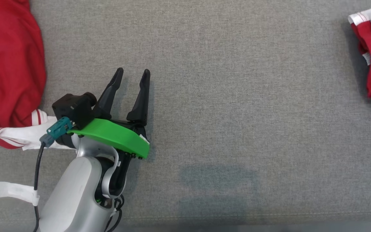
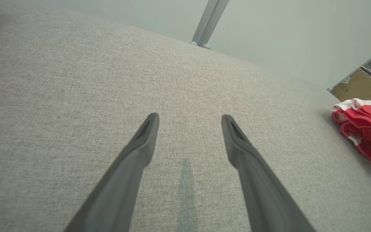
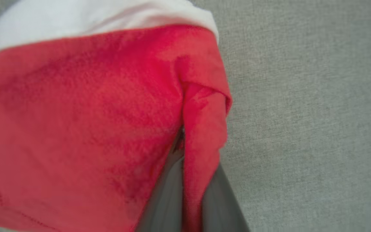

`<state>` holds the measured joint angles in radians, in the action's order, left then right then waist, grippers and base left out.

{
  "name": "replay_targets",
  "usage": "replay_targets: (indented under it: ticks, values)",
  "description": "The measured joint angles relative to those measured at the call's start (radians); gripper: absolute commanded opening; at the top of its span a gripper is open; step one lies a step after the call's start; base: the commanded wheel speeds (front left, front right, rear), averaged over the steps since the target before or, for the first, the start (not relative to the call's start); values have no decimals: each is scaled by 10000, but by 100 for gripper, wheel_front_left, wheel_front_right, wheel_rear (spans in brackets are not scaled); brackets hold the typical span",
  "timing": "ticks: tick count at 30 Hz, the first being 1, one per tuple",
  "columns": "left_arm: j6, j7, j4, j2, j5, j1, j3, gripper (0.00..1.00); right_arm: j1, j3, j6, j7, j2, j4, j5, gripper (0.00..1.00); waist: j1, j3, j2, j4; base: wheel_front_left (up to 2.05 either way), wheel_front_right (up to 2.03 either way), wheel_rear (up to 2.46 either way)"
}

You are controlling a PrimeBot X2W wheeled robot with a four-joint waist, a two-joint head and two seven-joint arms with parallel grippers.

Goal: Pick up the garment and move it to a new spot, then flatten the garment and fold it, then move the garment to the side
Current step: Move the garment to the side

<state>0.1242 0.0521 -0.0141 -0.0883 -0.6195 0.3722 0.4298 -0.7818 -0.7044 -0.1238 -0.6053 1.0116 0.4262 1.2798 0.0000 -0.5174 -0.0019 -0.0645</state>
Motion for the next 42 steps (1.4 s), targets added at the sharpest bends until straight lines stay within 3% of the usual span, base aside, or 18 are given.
replay_targets:
  ticks: [6,11,12,13,14,30,37,42]
  values:
    - [0,-73,115,-19,81,95,-13,100,205,-96,-2,217,384,644,-489,0,0,-40,0,244,0,0,0]
    - [0,-75,171,-165,94,191,-98,100,320,35,0,786,230,886,-564,0,0,11,0,378,0,0,0]
    - [0,-82,182,-182,94,193,-92,100,360,-29,0,907,242,940,-727,24,0,17,0,401,0,0,0]
    - [0,-117,194,-174,94,198,-75,100,419,-71,-2,1062,265,1039,-878,70,0,21,0,415,0,0,0]
    - [0,-142,213,-157,94,211,-58,100,508,-75,-2,1183,293,1154,-984,100,0,22,0,420,0,0,0]
    - [-2,245,924,-109,77,206,-180,100,1474,-153,-4,2752,-222,2978,-1553,100,0,691,0,543,0,0,0]
    - [-4,882,1333,-320,144,-126,-746,100,1285,587,-12,5762,-554,2291,-2270,100,0,1412,0,564,0,0,0]
    - [-4,1377,1626,-832,397,-616,-1170,100,1244,853,-12,7871,-1244,1762,-2999,100,0,2021,0,586,0,0,0]
